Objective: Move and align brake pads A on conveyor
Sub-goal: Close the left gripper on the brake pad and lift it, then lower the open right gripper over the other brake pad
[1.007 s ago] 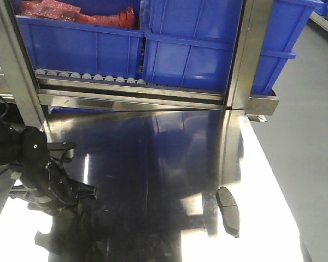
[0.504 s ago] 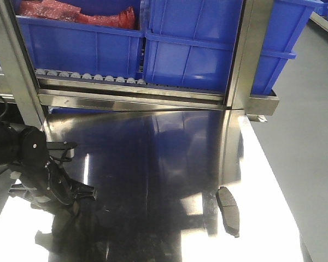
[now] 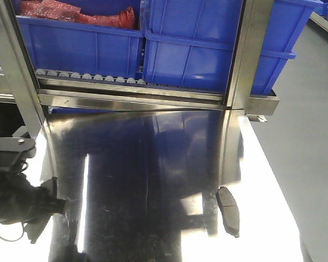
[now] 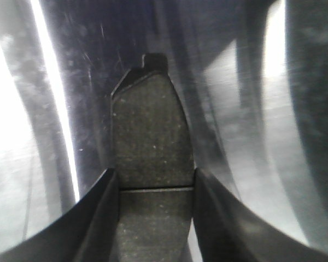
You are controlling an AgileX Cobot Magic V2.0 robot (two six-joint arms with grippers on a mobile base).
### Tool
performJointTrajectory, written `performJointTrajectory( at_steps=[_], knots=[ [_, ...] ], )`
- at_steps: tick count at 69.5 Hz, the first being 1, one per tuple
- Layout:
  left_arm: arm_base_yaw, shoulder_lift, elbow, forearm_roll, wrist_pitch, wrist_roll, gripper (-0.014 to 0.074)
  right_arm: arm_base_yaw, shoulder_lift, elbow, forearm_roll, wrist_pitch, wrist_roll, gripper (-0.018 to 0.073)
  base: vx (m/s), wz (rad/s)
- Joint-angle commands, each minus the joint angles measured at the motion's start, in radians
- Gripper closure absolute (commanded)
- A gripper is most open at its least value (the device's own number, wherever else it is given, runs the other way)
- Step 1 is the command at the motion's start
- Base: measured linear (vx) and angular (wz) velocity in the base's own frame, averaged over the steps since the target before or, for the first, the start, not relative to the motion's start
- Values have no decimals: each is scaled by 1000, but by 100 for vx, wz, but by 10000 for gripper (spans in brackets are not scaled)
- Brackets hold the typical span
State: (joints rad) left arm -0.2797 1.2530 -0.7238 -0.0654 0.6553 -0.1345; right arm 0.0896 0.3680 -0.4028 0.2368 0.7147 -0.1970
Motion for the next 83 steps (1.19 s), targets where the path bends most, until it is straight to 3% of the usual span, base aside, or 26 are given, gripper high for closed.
performJointTrajectory(
  at_steps=[1, 20, 41, 83],
  knots=[
    [-7, -137, 21, -4, -50, 1, 422, -2, 7, -27, 4, -62, -10, 563, 0, 0],
    [-7, -437, 170, -5, -29, -1, 422, -2, 7, -27, 4, -62, -10, 563, 0, 0],
    [-7, -667, 213, -4, 12, -1, 422, -2, 7, -27, 4, -62, -10, 563, 0, 0],
    [-7, -753, 213, -4, 50, -1, 422, -2, 7, -27, 4, -62, -10, 563, 0, 0]
  ],
)
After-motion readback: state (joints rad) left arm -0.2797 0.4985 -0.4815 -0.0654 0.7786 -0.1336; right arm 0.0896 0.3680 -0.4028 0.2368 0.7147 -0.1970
